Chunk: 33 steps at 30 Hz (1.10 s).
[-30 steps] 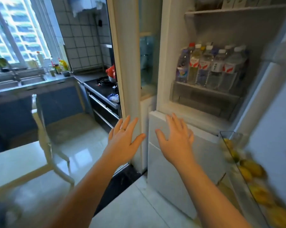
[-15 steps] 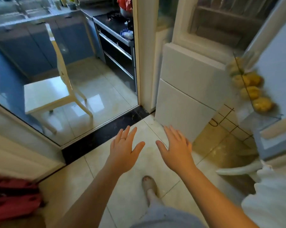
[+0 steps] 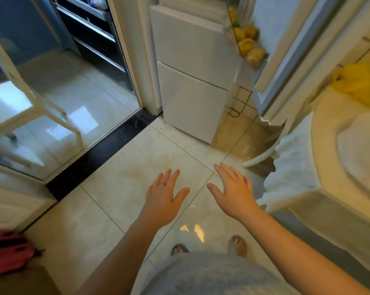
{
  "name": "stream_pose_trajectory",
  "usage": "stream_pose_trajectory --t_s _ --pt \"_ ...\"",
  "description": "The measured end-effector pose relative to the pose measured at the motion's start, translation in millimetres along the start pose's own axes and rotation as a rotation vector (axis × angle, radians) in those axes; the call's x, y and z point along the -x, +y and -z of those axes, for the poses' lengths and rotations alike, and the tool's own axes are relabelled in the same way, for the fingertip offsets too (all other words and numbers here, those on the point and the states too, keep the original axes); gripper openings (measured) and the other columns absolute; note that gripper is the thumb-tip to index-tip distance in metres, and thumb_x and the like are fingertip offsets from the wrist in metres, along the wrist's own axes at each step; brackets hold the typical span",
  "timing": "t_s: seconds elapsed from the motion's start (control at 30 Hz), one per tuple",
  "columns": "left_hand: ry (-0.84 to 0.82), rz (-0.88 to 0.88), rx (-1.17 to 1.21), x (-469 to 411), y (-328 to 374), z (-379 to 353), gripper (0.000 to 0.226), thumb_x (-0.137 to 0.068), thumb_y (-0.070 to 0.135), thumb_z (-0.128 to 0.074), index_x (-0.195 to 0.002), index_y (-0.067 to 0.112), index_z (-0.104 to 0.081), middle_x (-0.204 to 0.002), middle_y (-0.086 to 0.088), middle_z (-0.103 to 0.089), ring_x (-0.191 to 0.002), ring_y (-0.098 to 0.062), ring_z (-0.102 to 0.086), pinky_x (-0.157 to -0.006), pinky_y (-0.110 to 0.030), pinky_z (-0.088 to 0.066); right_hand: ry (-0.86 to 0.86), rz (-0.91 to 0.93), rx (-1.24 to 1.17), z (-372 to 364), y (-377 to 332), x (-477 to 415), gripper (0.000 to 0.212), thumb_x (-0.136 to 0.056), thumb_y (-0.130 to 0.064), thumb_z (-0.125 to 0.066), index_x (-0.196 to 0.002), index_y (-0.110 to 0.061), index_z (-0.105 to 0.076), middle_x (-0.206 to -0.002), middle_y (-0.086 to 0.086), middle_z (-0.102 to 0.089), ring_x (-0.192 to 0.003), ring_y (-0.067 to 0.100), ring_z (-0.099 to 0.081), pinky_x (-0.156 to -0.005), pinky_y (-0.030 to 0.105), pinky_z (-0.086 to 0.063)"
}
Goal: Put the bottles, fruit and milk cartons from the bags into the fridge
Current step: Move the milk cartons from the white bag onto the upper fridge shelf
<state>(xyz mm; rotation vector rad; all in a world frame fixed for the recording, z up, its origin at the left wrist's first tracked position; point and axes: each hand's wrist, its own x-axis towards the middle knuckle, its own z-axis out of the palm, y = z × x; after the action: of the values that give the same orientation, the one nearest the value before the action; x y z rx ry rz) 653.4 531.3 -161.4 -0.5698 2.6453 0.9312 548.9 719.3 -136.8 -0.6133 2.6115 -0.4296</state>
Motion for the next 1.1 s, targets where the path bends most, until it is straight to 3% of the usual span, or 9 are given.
stream_pose_trajectory --t_s 0.23,0.73,0.9,1.1 --pt "-0.098 -0.17 -0.091 -1.8 96.9 -81.6 0.07 -0.098 0.065 -0.028 -0.159 0.035 -0.01 -0.168 0.006 -0.005 -0.155 -0.019 0.001 -0.124 -0.047 -0.012 0.07 -0.137 -0.025 25.1 117.2 57.2 0.064 -0.099 -0.056 -0.04 -0.155 -0.032 -0.023 -0.164 -0.009 -0.019 -0.151 0.017 -0.014 -0.12 0.044 -0.013" --pt "-0.3 -0.398 -0.109 21.9 390.6 -301.1 0.069 -0.1 0.061 -0.035 -0.159 0.032 -0.014 -0.168 0.004 -0.01 -0.154 -0.017 -0.008 -0.124 -0.045 -0.017 0.223 -0.442 -0.136 118.2 449.4 223.0 0.064 -0.098 -0.051 -0.05 -0.154 -0.029 -0.029 -0.16 -0.007 -0.031 -0.147 0.017 -0.028 -0.119 0.045 -0.024" --pt "-0.311 -0.468 -0.12 17.0 444.9 -334.3 0.068 -0.099 0.062 -0.038 -0.158 0.034 -0.019 -0.166 0.005 -0.016 -0.152 -0.019 -0.014 -0.122 -0.049 -0.022 0.293 -0.498 -0.172 142.2 510.1 251.2 0.063 -0.096 -0.045 -0.057 -0.152 -0.025 -0.036 -0.155 -0.005 -0.04 -0.142 0.017 -0.036 -0.116 0.041 -0.028" --pt "-0.238 -0.585 -0.061 -7.7 500.1 -344.6 0.057 -0.1 0.052 -0.048 -0.151 0.027 -0.04 -0.158 -0.001 -0.035 -0.145 -0.021 -0.03 -0.119 -0.037 -0.026 0.39 -0.536 -0.259 169.4 551.9 241.3 0.061 -0.095 -0.042 -0.058 -0.15 -0.025 -0.038 -0.154 -0.004 -0.041 -0.142 0.02 -0.037 -0.115 0.043 -0.03"
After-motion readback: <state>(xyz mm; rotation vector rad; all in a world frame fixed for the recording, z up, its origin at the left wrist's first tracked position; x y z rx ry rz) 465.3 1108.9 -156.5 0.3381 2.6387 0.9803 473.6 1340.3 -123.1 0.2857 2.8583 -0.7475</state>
